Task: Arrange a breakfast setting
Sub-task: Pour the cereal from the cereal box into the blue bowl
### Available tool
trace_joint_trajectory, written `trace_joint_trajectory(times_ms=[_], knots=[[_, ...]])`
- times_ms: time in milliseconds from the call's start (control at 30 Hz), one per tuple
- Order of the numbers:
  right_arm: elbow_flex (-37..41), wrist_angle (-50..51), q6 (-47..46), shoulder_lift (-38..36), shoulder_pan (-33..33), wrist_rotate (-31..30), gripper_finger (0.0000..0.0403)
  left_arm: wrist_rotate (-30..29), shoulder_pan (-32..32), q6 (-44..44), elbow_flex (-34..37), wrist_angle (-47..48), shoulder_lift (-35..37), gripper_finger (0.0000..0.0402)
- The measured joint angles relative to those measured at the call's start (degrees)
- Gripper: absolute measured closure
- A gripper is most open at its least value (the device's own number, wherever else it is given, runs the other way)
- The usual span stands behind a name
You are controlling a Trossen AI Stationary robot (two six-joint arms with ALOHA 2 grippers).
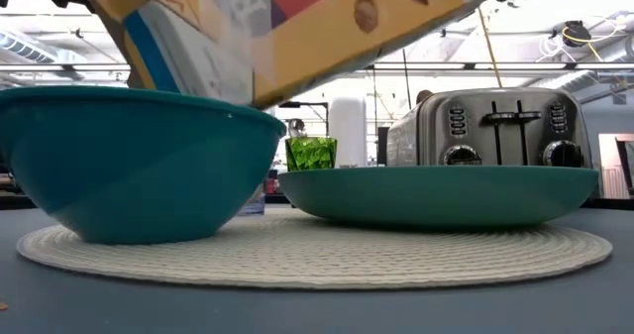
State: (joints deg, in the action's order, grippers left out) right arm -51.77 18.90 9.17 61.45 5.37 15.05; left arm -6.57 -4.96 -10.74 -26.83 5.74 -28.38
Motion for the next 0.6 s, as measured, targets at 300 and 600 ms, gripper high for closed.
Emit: trace_joint_trajectory(times_ms=[300,600], knots=[[0.0,-0.57,0.11,-0.07,0.0,0.07,0.0204,0.0,-0.01,-0.02,0.0,0.0,0.0,0.0204],[0.0,-0.16,0.17,-0.07,0.0,0.02,0.0204,0.0,0.01,0.0,0.0,0.0,0.02,0.0204]])
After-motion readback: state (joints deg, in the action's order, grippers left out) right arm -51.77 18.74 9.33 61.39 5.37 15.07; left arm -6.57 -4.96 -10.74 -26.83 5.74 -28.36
